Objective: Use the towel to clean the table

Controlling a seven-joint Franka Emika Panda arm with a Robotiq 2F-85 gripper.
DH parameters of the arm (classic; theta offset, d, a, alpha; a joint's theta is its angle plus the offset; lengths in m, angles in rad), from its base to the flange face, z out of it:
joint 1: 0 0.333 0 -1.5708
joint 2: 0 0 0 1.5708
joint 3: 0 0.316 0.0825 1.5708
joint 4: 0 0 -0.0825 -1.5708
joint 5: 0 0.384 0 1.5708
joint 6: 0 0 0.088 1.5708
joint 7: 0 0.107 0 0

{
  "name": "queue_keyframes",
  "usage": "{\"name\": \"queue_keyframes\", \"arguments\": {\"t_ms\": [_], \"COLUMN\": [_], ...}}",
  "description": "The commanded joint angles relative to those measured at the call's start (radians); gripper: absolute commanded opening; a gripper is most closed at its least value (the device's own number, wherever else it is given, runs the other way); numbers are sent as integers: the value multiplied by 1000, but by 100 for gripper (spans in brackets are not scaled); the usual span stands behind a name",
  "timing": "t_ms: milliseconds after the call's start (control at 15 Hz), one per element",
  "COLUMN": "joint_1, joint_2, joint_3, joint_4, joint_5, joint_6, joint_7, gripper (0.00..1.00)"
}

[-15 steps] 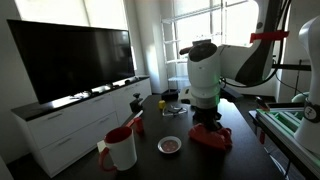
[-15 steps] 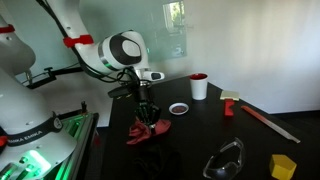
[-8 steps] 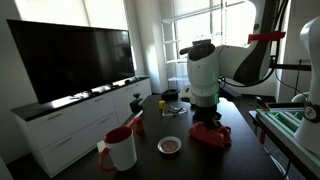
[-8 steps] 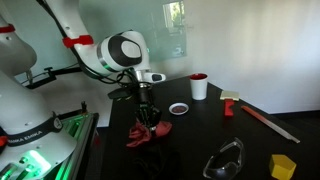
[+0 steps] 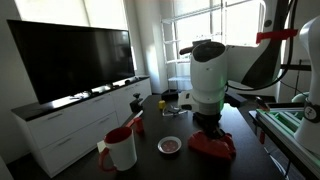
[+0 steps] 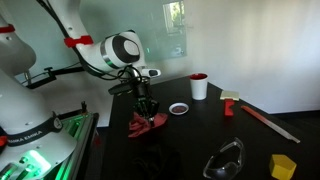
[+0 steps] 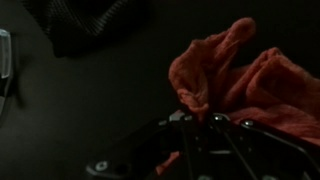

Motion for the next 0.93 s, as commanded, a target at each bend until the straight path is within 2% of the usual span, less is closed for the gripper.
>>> {"name": "queue_keyframes", "arguments": {"t_ms": [0,133,200,267,467,600,667,733,800,867], "joint_1": [-9,-12,-14,-20,-46,-66,-72,-81,-86,-5], "joint_2": [16,15,10,0,-84,-63,-137,-84,-94,-158], "joint_3": [34,46,54,61,96,123,129,144,150,76], "joint_4": [0,0,0,0,-44,-3,-71,-4,-3,-51], "joint_5": [7,17,37,47,152,235,296,329,374,460], "joint_6": [20,19,14,30,138,230,287,310,340,367], "joint_7": [16,12,7,-14,-89,-111,-137,-132,-144,-188], "gripper": [2,2,16,35,54,69,76,84,91,99]}}
